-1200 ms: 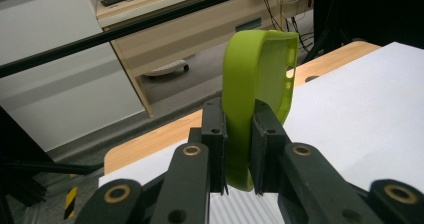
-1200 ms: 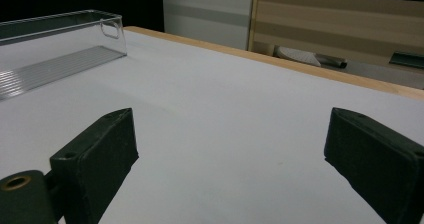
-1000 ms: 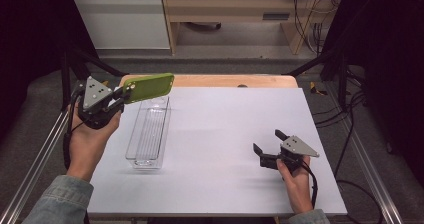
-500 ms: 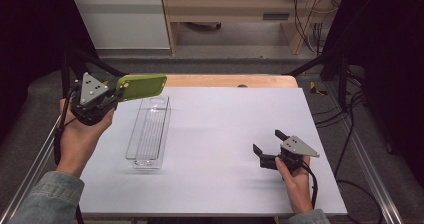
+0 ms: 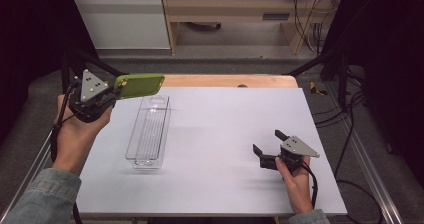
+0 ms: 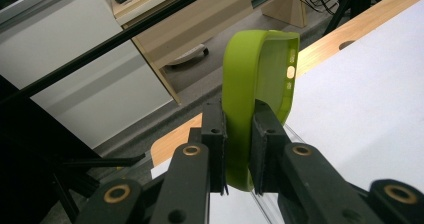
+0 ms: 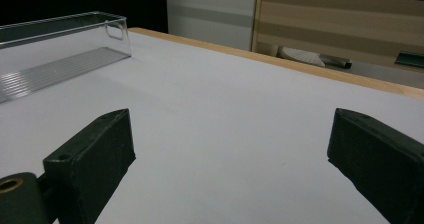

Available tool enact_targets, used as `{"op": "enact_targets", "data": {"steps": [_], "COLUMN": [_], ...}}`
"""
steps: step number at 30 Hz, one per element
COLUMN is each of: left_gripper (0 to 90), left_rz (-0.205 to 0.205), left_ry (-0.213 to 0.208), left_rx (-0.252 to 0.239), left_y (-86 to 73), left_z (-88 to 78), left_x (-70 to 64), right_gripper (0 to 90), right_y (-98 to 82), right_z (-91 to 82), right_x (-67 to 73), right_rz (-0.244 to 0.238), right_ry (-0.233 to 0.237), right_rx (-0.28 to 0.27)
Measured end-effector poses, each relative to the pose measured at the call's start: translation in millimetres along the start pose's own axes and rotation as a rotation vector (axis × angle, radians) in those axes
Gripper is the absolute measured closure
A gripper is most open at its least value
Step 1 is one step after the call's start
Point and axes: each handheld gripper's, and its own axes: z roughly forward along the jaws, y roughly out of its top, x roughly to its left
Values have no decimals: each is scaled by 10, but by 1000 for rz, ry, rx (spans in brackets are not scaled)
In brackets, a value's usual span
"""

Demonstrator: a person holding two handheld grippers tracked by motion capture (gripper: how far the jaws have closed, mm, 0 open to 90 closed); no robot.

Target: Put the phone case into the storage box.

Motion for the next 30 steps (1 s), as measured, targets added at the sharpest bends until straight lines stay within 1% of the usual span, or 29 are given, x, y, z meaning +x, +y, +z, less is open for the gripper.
{"op": "enact_targets", "data": {"steps": [12,14,16,17,25,29,30], "left_gripper": [789,789,789,789,789,789,789], "left_rz": [44,59,63,76,107,144,144], "left_ry": [8,9,10,15,19,18,18], "left_rx": [23,32,34,39,53,73,73], "left_y": [10,8,8,10,16,29,29], "left_z": [11,18,20,22,34,58,58], "left_x": [14,14,14,10,-1,-20,-20], "right_gripper": [50,50,50,50,50,50,50], "right_y": [-1,-3,-3,-4,-4,-4,-4], "right_z": [0,0,1,2,0,-1,-1], "right_x": [0,3,4,5,4,3,3], "right_rz": [-7,-8,-9,-10,-8,-9,-9], "right_ry": [1,1,2,3,2,1,1], "right_rx": [-1,0,-1,-1,-1,-1,-1]}}
